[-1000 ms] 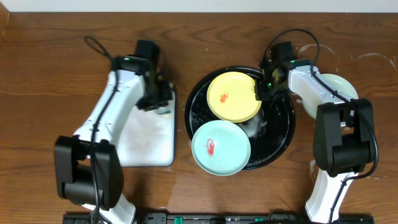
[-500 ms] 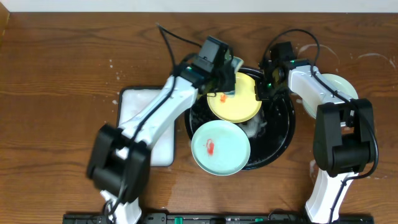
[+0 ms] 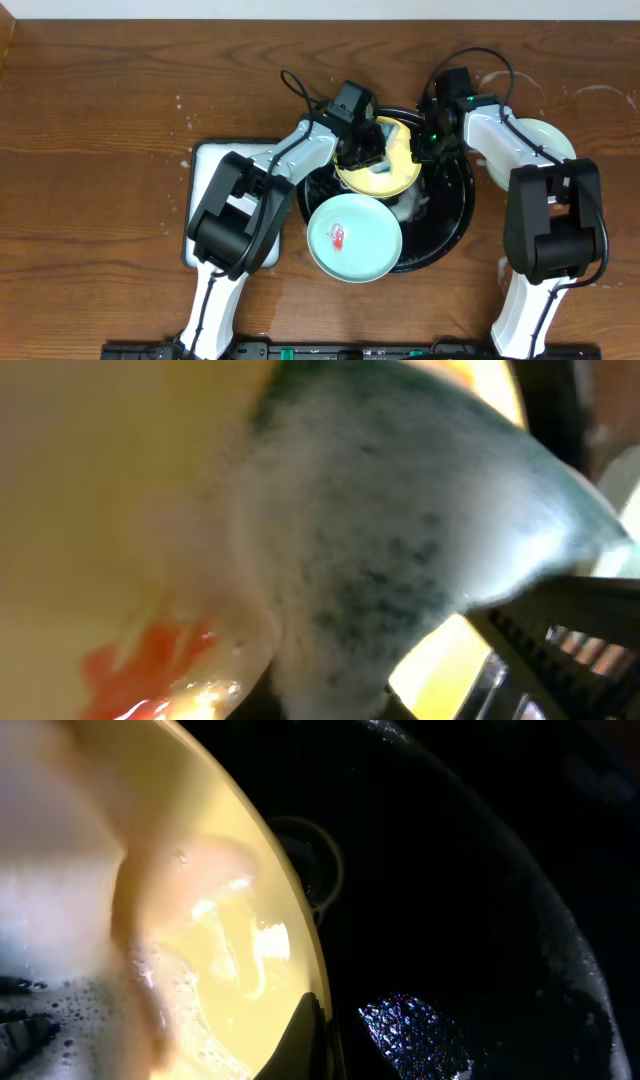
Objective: Clean dirty plates on tray and stack at the side
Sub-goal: 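Scrub the yellow plate with the sponge while the right gripper holds it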
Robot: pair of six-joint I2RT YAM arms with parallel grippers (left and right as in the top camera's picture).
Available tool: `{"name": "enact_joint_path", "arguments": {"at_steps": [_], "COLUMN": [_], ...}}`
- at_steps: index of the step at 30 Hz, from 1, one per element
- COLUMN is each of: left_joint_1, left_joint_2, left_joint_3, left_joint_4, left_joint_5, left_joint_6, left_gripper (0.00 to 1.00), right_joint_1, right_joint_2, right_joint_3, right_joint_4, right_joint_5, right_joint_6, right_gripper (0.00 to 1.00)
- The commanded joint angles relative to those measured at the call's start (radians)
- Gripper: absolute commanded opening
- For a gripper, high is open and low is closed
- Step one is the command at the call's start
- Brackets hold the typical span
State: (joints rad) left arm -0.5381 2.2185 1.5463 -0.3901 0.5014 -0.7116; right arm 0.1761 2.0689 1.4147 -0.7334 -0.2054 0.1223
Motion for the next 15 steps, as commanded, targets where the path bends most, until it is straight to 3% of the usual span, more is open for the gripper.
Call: {"name": "enact_joint_path", "arguments": {"at_steps": [1, 9, 12, 15], "left_joint_1": [0.018, 0.028, 0.015, -0.003], "left_joint_2": [0.055, 0.053, 0.053, 0.054], "left_joint_3": [-0.021, 0.093, 0.135, 0.141], "left_joint_4": [-0.173, -0.396, -0.441, -0.439], "left_joint_5": [-0.258, -0.574, -0.581, -0.498], "left_joint_6": [0.009, 0.138, 0.142, 0.112], "left_gripper": [0.07, 0.07, 0.07, 0.07], "right_joint_1": [0.017, 0.017, 0.017, 0.017], "right_joint_2": [0.008, 0.008, 0.008, 0.008], "right_joint_3": [-0.005, -0.005, -0.005, -0.005], "right_joint_4": [-0.019, -0.021, -0.023, -0.023], "right_joint_5": [0.021, 0.021, 0.021, 0.021], "right_joint_6": [-0.004, -0.004, -0.004, -0.004], "right_gripper": [0.01, 0.01, 0.01, 0.01]}}
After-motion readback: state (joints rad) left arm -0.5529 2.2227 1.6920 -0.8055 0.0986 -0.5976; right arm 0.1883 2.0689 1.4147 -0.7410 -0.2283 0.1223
